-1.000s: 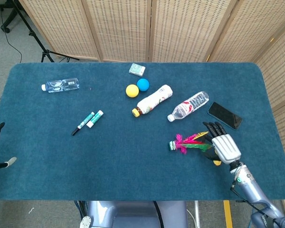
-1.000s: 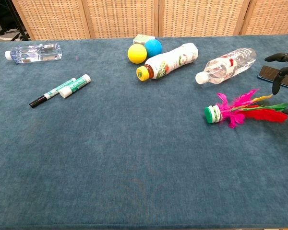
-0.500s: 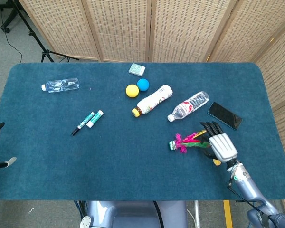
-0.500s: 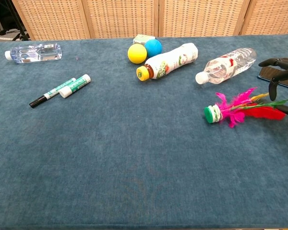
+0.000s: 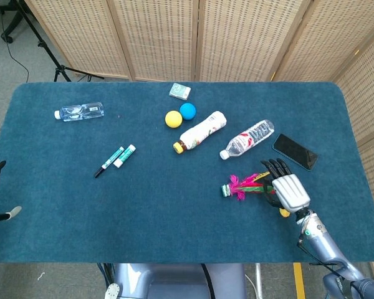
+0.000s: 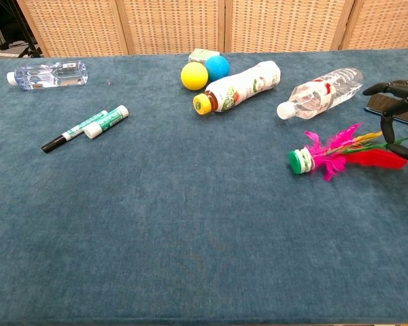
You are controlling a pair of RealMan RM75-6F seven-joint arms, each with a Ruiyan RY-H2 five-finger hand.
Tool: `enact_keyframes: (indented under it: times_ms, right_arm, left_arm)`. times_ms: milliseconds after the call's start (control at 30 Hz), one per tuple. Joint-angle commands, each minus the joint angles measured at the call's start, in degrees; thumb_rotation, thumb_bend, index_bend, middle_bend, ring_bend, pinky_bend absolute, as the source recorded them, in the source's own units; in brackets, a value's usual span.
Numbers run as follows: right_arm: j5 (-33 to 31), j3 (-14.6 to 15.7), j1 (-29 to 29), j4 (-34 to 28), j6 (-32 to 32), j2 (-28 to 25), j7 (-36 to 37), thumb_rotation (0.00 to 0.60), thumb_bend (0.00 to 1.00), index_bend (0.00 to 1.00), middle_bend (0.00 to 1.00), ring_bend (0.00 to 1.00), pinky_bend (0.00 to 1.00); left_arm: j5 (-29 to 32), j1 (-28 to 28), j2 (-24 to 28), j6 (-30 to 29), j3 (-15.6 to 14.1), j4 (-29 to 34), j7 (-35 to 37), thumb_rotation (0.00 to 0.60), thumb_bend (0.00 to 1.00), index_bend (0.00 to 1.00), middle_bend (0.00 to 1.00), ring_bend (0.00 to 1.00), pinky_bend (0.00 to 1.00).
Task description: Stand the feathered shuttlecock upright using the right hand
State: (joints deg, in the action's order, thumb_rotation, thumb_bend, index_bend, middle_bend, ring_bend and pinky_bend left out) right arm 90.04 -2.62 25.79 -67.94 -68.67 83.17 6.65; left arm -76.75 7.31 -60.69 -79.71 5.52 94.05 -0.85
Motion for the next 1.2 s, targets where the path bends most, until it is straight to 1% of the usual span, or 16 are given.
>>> enact_keyframes:
  times_ms: [33, 133, 267, 367, 500, 633, 667, 800, 967, 1167, 1200]
  right_arm:
    - [0.41, -0.01, -0.07, -0.60, -0.84, -0.44, -0.28, 0.600, 0.65, 0.61, 0.10, 0.00, 0.00]
    - [1.47, -0.10, -0.25, -1.93, -2.81, -1.44, -1.31, 0.600, 0.67, 0.61, 0.10, 0.00, 0.00]
    - [2.78, -0.09, -0.34, -4.77, -4.62, -3.16, -3.36, 0.600, 0.67, 0.62, 0.10, 0.00, 0.00]
    - [4.88, -0.03, -0.18, -8.79, -6.45, -5.21, -7.06, 0.600, 0.67, 0.62, 0.10, 0.00, 0.00]
    - [6.63, -0.08, 0.42, -14.07, -6.66, -7.53, -12.87, 0.600, 0.67, 0.62, 0.10, 0.00, 0.00]
    - [7.11, -1.04, 1.82, -18.33, -5.16, -8.98, -18.82, 0.600, 0.67, 0.62, 0.10, 0.00, 0.00]
    - [6.97, -1.74, 2.55, -19.87, -4.46, -9.41, -20.54, 0.600, 0.67, 0.62, 0.10, 0.00, 0.00]
    - [5.84, -3.28, 4.01, -23.34, -2.41, -10.42, -24.57, 0.600, 0.67, 0.62, 0.10, 0.00, 0.00]
    - [2.81, -5.37, 6.72, -28.36, 2.18, -10.52, -31.89, 0.600, 0.67, 0.62, 0.10, 0.00, 0.00]
    - [0.14, -5.49, 7.36, -29.48, 3.90, -8.65, -36.51, 0.600, 0.67, 0.62, 0.10, 0.00, 0.00]
    - [-0.03, -5.47, 7.39, -29.45, 3.93, -8.45, -36.69, 0.600, 0.65, 0.59, 0.10, 0.00, 0.00]
  left_arm:
    - [-0.01, 0.03, -0.02, 0.04, -0.01, -0.01, -0.03, 0.600, 0.00, 0.00, 0.00, 0.00, 0.00]
    - [0.06, 0.10, 0.00, 0.24, -0.05, 0.02, -0.11, 0.600, 0.00, 0.00, 0.00, 0.00, 0.00]
    - [-0.01, 0.15, 0.02, 0.32, -0.12, 0.13, -0.26, 0.600, 0.00, 0.00, 0.00, 0.00, 0.00]
    - [-0.22, 0.10, 0.06, 0.28, -0.29, 0.24, -0.34, 0.600, 0.00, 0.00, 0.00, 0.00, 0.00]
    - [-0.35, 0.10, 0.16, 0.33, -0.40, 0.38, -0.29, 0.600, 0.00, 0.00, 0.00, 0.00, 0.00]
    - [-0.55, 0.14, 0.17, 0.45, -0.56, 0.37, -0.35, 0.600, 0.00, 0.00, 0.00, 0.00, 0.00]
    - [-0.60, 0.18, 0.20, 0.50, -0.57, 0.40, -0.34, 0.600, 0.00, 0.00, 0.00, 0.00, 0.00]
    - [-0.59, 0.16, 0.27, 0.47, -0.54, 0.36, -0.07, 0.600, 0.00, 0.00, 0.00, 0.00, 0.00]
    - [-0.46, 0.25, 0.44, 0.75, -0.51, 0.21, 0.32, 0.600, 0.00, 0.00, 0.00, 0.00, 0.00]
    - [-0.71, 0.21, 0.65, 0.72, -0.57, 0.06, 0.95, 0.600, 0.00, 0.00, 0.00, 0.00, 0.00]
    - [-0.72, 0.22, 0.67, 0.73, -0.57, 0.04, 1.03, 0.600, 0.00, 0.00, 0.00, 0.00, 0.00]
